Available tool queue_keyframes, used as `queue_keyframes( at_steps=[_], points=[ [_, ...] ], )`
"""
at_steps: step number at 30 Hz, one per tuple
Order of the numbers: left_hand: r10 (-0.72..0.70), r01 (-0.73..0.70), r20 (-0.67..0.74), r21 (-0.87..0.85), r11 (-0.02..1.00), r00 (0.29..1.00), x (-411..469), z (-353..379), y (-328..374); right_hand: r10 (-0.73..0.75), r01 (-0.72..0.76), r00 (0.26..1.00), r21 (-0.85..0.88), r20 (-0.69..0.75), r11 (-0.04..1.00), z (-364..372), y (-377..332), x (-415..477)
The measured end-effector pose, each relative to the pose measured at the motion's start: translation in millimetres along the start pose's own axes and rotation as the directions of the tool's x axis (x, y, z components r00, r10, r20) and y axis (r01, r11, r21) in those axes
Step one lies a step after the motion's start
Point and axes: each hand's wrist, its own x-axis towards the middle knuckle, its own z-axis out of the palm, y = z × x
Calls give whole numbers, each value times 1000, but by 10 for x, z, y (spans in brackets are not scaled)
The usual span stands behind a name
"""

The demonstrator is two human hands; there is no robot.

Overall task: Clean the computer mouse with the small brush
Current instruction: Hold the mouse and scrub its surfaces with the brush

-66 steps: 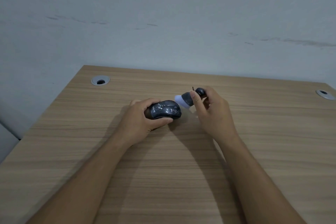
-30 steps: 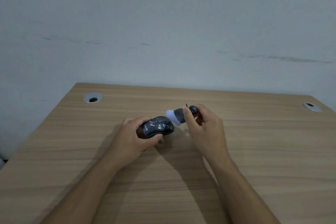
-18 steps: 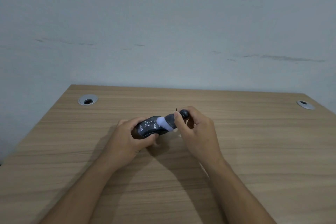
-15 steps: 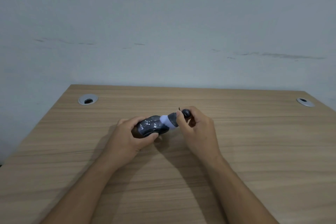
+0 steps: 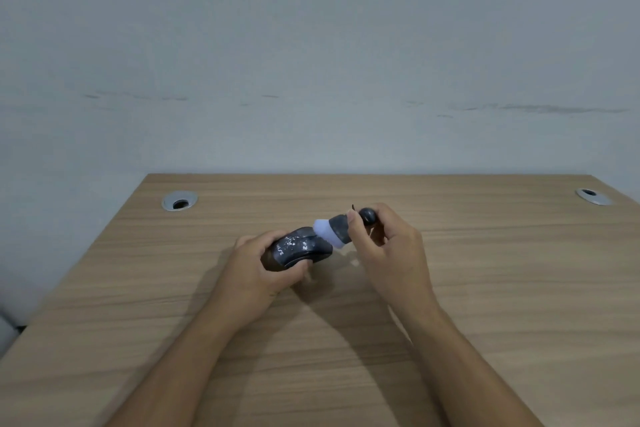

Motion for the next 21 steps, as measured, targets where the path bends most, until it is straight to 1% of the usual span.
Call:
queue_keyframes(
  at_steps=[2, 4, 7, 10, 12, 15, 17, 19, 21],
  points=[
    [6, -6, -9, -1, 1000, 1000, 3, -14, 13, -28, 31, 998, -56, 49, 998, 34, 1, -6],
    [13, -13, -5, 7, 1000, 1000, -2, -23, 31, -4, 6, 1000, -100, 19, 995, 56, 23, -5],
    [36, -36, 8, 12, 999, 999, -8, -21, 33, 18, -19, 999, -37, -42, 999, 21, 8, -6],
    [27, -27, 6, 30, 999, 1000, -2, -21, 15, -24, 25, 1000, -42, 18, 999, 33, -8, -25],
    [14, -14, 3, 31, 999, 1000, -15, -25, -10, 11, -8, 999, -79, 44, 997, 77, 15, -35],
    [17, -17, -10, 34, 999, 1000, -26, -22, -29, 32, -33, 999, -73, -18, 997, 68, 37, -34],
    [31, -30, -18, 30, 999, 999, -12, -12, -24, -23, 21, 999, -37, -46, 999, 44, -6, -32],
    [34, -34, -16, 33, 999, 999, 7, -4, -36, -37, 37, 999, -18, 1, 999, 64, -24, -34],
    [36, -35, -14, 41, 999, 999, 7, -3, -32, -8, 11, 998, -47, 69, 999, 116, 1, -39]
  ],
)
